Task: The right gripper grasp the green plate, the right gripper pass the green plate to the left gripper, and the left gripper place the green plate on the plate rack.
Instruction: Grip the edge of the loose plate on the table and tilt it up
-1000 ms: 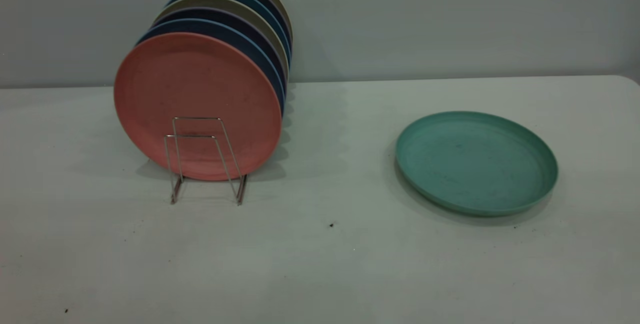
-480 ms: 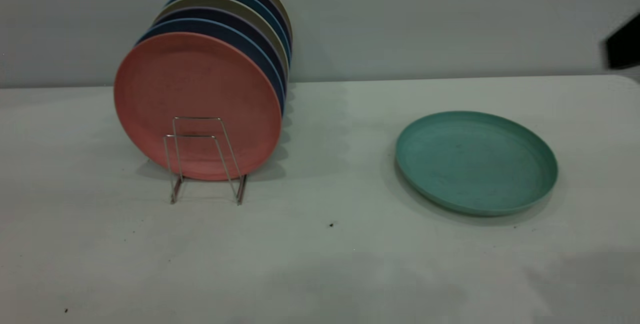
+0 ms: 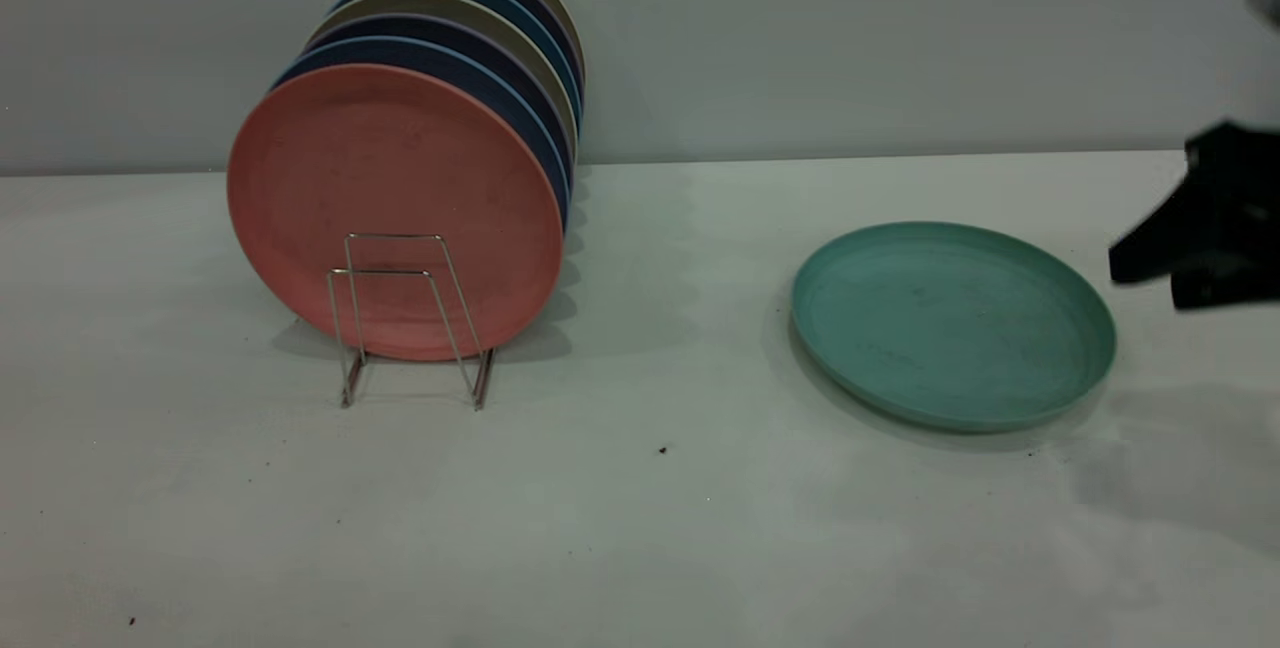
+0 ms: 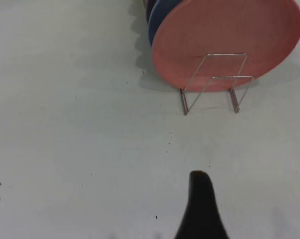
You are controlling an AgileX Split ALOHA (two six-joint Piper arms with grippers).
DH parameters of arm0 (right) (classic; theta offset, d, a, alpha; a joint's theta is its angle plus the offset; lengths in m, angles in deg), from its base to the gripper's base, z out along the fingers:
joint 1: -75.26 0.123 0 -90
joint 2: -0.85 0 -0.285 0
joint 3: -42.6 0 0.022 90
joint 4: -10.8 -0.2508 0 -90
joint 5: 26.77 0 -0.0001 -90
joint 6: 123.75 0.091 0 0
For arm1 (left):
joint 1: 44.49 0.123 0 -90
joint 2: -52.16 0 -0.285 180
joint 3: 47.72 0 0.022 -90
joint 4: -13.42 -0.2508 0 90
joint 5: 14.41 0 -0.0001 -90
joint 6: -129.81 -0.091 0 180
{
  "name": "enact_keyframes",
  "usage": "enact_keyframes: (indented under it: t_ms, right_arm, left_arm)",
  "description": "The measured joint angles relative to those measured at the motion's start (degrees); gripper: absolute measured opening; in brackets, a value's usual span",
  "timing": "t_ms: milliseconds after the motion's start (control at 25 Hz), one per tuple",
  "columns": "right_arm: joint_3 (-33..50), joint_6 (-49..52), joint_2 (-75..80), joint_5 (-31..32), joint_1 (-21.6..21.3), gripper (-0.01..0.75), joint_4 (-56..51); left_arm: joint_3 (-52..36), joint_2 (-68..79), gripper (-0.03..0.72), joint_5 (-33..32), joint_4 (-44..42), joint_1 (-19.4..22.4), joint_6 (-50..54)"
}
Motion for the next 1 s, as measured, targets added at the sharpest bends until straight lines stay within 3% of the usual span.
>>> enact_keyframes:
  t_ms: [240, 720, 880, 1000]
  right_arm:
    - [-8.04, -0.89, 11.97, 1.5, -2.21, 0.46, -0.81]
    - [-21.83, 3.26, 26.41, 3.53, -2.5, 0.44, -1.11]
    - [-23.13, 4.72, 27.87, 5.06, -2.39, 0.306, -1.31]
    - [-23.25, 5.16, 28.2, 4.0, -2.21, 0.092, -1.28]
  left_arm:
    - [0.0, 0.0, 0.585, 0.05, 0.0, 0.0, -0.18]
    - [0.0, 0.0, 0.585, 0.0, 0.0, 0.0, -0.18]
    - [0.0, 0.0, 0.585, -0.06, 0.0, 0.0, -0.13]
    - [0.0, 0.0, 0.585, -0.06, 0.0, 0.0, -0.13]
